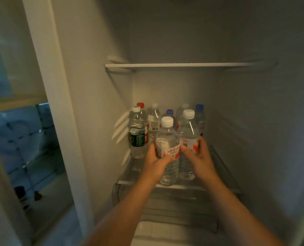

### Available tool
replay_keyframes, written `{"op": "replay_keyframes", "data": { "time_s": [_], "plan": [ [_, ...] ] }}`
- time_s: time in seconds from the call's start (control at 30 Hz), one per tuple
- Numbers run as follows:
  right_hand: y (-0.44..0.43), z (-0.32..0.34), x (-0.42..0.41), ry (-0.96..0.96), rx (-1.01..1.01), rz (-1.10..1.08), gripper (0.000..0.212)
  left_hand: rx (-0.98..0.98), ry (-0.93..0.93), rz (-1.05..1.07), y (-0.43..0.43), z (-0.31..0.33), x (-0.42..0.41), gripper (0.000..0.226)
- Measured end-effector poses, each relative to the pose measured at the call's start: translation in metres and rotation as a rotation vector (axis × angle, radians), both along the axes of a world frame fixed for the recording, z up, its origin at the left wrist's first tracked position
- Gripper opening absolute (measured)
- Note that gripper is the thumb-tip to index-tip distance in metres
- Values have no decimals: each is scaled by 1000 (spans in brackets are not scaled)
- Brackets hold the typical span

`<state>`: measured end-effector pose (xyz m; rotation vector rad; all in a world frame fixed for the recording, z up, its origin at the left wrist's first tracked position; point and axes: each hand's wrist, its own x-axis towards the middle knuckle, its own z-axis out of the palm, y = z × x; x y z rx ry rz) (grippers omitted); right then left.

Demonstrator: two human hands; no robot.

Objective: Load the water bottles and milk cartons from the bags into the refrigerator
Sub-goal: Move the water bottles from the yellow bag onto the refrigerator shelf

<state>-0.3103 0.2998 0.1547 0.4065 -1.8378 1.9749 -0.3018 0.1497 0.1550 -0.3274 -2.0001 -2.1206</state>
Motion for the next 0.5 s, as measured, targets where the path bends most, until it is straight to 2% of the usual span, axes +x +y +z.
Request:
{"op": "replay_keyframes", "data": {
  "time_s": [0.17, 0.37, 0.5],
  "plan": [
    [-3, -13, -4, -77, 29, 32, 43, -37, -26, -17, -5, -9, -12, 57],
    [10, -38, -3, -155, 161, 16, 50, -224, -83, -15, -9, -32, -15, 62],
    [15, -47, -4, -215, 267, 30, 48, -368, -103, 2, -15, -44, -14, 64]
  ]
}}
